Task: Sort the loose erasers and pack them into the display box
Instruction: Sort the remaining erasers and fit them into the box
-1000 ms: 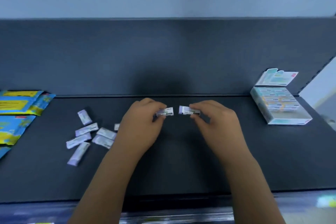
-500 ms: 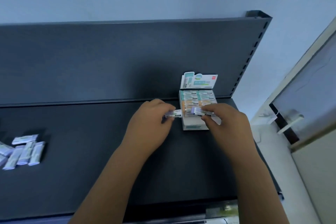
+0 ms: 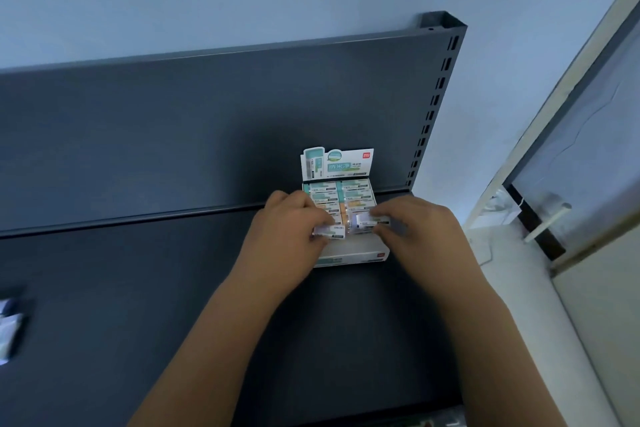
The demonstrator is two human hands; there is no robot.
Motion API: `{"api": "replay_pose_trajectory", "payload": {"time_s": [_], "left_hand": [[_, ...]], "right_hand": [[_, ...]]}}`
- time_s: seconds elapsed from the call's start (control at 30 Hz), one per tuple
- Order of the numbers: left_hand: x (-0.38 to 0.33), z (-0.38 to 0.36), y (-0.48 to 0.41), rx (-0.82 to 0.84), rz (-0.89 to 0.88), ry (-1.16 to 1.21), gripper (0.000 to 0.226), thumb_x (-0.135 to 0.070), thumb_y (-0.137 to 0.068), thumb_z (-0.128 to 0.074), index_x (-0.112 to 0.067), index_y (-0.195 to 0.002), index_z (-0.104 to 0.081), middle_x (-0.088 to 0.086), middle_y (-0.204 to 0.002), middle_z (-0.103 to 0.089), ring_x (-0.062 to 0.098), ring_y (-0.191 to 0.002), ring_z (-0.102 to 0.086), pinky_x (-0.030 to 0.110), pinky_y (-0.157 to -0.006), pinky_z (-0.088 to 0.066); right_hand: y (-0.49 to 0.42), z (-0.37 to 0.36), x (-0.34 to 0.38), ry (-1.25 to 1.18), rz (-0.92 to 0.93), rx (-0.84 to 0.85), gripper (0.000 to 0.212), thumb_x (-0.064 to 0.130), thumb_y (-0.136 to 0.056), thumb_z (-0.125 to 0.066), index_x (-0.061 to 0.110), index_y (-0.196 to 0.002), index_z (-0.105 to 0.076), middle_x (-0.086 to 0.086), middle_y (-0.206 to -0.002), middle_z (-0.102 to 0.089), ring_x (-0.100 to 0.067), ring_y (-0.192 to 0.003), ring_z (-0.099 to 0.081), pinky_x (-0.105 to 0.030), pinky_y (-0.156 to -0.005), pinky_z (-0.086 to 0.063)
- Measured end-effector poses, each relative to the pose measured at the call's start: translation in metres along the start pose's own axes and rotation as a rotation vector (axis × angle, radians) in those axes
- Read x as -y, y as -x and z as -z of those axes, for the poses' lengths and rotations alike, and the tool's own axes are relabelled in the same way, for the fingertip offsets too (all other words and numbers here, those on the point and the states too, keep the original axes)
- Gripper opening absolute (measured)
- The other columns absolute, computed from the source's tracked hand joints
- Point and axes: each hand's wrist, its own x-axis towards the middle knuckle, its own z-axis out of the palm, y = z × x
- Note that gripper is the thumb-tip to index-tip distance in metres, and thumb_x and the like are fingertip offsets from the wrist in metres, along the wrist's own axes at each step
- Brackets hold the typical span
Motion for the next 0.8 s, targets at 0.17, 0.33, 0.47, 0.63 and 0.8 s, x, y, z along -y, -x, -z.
{"api": "replay_pose_trajectory", "payload": {"time_s": [0.17,0.33,0.47,0.63,0.8], "left_hand": [[0.005,0.003,-0.002,0.045,0.008,-0.026,0.028,-0.024,-0.081,-0.075,-0.029,-0.109,-0.076,-0.013,-0.099,-0.061,0.017,-0.095,-0.043,0.038,-0.08,-0.049],[0.009,0.005,-0.005,0.098,0.008,0.013,0.019,-0.028,-0.08,-0.078,-0.03,-0.099,-0.076,-0.015,-0.099,-0.06,0.013,-0.096,-0.042,0.034,-0.082,-0.047],[0.009,0.002,-0.006,0.094,-0.003,0.015,0.013,-0.027,-0.079,-0.079,-0.029,-0.091,-0.076,-0.016,-0.094,-0.058,0.012,-0.094,-0.042,0.035,-0.081,-0.047],[0.008,-0.005,-0.007,0.049,-0.028,-0.004,0.017,-0.025,-0.074,-0.08,-0.03,-0.09,-0.075,-0.015,-0.093,-0.064,0.015,-0.092,-0.041,0.04,-0.076,-0.048],[0.011,-0.004,-0.006,0.033,-0.044,0.036,0.018,-0.032,-0.072,-0.084,-0.03,-0.088,-0.076,-0.015,-0.093,-0.063,0.017,-0.094,-0.041,0.041,-0.078,-0.048]], "right_hand": [[-0.004,-0.005,0.003,0.05,0.027,0.04,0.025,0.017,-0.081,-0.078,0.024,-0.104,-0.075,0.009,-0.104,-0.071,-0.014,-0.093,-0.064,-0.033,-0.083,-0.055],[-0.007,-0.002,0.004,0.066,0.021,0.056,0.026,0.015,-0.078,-0.08,0.023,-0.102,-0.077,0.007,-0.101,-0.073,-0.016,-0.093,-0.066,-0.036,-0.082,-0.056],[-0.007,0.003,0.009,0.101,-0.002,0.104,0.025,0.018,-0.078,-0.08,0.025,-0.102,-0.077,0.008,-0.102,-0.073,-0.016,-0.095,-0.063,-0.036,-0.084,-0.054],[-0.006,0.003,0.018,0.079,-0.005,0.137,0.023,0.017,-0.075,-0.081,0.025,-0.097,-0.077,0.008,-0.097,-0.072,-0.009,-0.08,-0.058,-0.025,-0.075,-0.049],[-0.007,-0.005,0.02,0.136,-0.059,0.146,0.021,0.016,-0.077,-0.077,0.025,-0.096,-0.078,0.007,-0.097,-0.071,-0.01,-0.081,-0.057,-0.024,-0.074,-0.046]]}}
